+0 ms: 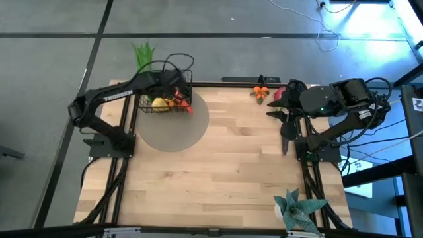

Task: Build produce basket
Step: Put the pink dragon fruit into the wire basket

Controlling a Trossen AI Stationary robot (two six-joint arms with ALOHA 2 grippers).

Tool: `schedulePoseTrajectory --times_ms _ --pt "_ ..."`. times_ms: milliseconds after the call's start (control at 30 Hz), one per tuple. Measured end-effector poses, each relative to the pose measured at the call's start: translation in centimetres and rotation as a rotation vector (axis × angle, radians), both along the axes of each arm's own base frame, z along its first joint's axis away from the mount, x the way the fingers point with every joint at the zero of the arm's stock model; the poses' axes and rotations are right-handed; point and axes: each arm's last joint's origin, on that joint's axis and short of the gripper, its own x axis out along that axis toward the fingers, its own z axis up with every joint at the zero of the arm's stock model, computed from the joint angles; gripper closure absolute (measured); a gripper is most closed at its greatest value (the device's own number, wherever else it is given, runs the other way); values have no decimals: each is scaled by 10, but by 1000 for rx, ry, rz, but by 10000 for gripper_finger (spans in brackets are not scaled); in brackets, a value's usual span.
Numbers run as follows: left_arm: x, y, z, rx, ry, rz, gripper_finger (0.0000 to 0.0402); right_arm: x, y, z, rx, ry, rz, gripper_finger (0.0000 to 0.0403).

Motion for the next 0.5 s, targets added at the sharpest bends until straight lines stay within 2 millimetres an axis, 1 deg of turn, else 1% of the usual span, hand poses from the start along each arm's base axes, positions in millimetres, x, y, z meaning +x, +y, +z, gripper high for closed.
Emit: schedulePoseTrajectory --times_ms 167,267,400,500 --pt "9 -42 13 -43 -113 -135 301 0 0 0 0 1 0 271" --pt "14 -70 18 -72 -184 -181 301 0 0 0 11 2 -8 271" --pt "17 -109 25 -103 -275 -248 301 -3 -4 -4 38 43 -61 271" --pt "18 -136 28 -124 -319 -314 301 -7 -12 -8 75 90 -151 271"
